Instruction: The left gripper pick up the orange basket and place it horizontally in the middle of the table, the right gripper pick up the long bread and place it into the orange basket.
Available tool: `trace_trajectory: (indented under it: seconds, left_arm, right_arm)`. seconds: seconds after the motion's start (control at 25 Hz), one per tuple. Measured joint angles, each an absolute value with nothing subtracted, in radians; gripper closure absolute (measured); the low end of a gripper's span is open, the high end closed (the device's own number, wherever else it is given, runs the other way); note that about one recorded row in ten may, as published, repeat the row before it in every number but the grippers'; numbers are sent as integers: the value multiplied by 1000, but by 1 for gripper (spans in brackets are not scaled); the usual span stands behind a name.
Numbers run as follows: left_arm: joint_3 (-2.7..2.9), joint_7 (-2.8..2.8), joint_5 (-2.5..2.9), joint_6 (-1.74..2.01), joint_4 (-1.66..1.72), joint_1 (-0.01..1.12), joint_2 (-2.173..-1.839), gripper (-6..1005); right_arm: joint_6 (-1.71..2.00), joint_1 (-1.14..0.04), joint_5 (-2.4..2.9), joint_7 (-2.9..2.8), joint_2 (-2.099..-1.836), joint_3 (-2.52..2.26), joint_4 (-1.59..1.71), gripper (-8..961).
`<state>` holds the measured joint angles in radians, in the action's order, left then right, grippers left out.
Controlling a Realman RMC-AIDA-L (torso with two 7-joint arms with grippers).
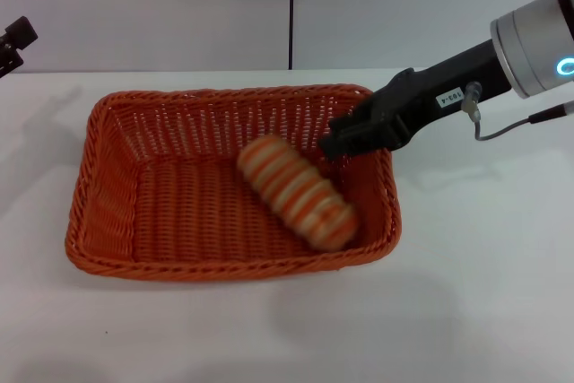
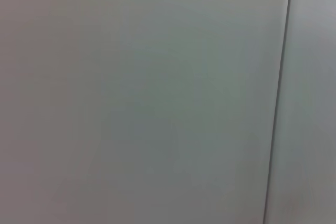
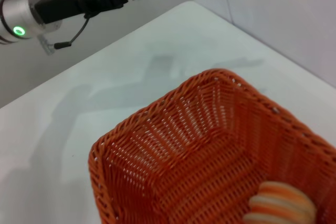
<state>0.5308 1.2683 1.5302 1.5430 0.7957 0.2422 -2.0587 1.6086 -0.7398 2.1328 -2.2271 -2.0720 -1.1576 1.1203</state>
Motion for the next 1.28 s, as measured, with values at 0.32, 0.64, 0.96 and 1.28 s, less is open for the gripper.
trace_trajectory:
  seconds: [0.32, 0.64, 0.96, 1.28]
  left_arm:
    - [514, 1184, 1518, 1545, 747, 238, -2058, 184]
    - [356, 985, 1461, 1593, 579, 221, -2056, 184]
    - [234, 735, 1455, 1627, 423, 192, -2059, 184]
    - [93, 463, 1455, 1672, 259, 155, -2060, 184]
  right_arm:
    - [1587, -728, 2117, -2199, -2073, -1085, 1146, 475]
    - [1518, -422, 1742, -1949, -2076, -943, 1263, 266]
    - [1563, -221, 1219, -1343, -2075, -876, 871, 220]
    - [1712, -209, 1010, -821, -2076, -708, 340, 220]
